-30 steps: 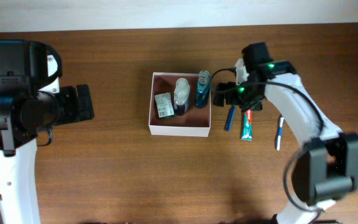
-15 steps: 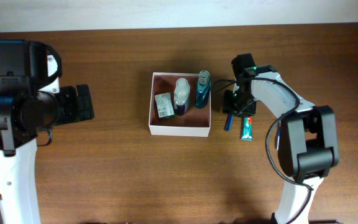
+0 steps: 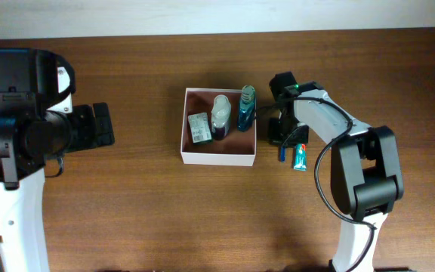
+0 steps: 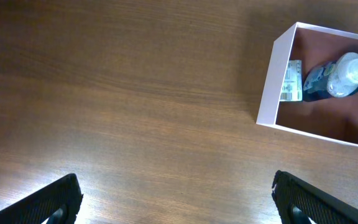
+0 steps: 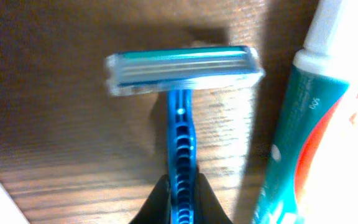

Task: Pack container
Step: 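Place the blue razor into the box and withdraw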

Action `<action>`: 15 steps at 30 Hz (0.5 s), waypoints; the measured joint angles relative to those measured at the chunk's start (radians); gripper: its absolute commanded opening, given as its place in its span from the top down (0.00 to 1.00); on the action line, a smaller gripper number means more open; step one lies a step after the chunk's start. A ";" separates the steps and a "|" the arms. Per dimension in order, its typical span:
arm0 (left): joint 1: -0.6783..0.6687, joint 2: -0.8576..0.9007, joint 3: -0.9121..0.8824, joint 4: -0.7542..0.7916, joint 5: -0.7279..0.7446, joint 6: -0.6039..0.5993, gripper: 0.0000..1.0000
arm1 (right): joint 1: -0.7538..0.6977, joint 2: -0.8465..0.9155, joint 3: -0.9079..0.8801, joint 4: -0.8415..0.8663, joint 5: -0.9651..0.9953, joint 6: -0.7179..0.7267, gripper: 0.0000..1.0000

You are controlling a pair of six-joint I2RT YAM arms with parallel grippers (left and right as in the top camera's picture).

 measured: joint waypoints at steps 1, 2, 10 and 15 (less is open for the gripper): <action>0.000 0.000 0.000 0.000 0.000 0.000 0.00 | 0.000 0.000 0.000 -0.006 0.002 0.000 0.96; 0.000 0.000 0.000 0.000 0.000 0.000 0.00 | 0.000 0.000 0.002 -0.022 0.002 -0.001 0.96; 0.000 0.000 0.000 0.000 0.000 0.000 0.00 | 0.014 -0.179 0.030 -0.119 0.011 -0.001 0.96; 0.000 0.000 0.000 0.000 0.000 0.000 0.00 | 0.114 -0.452 0.054 -0.107 0.007 -0.061 0.96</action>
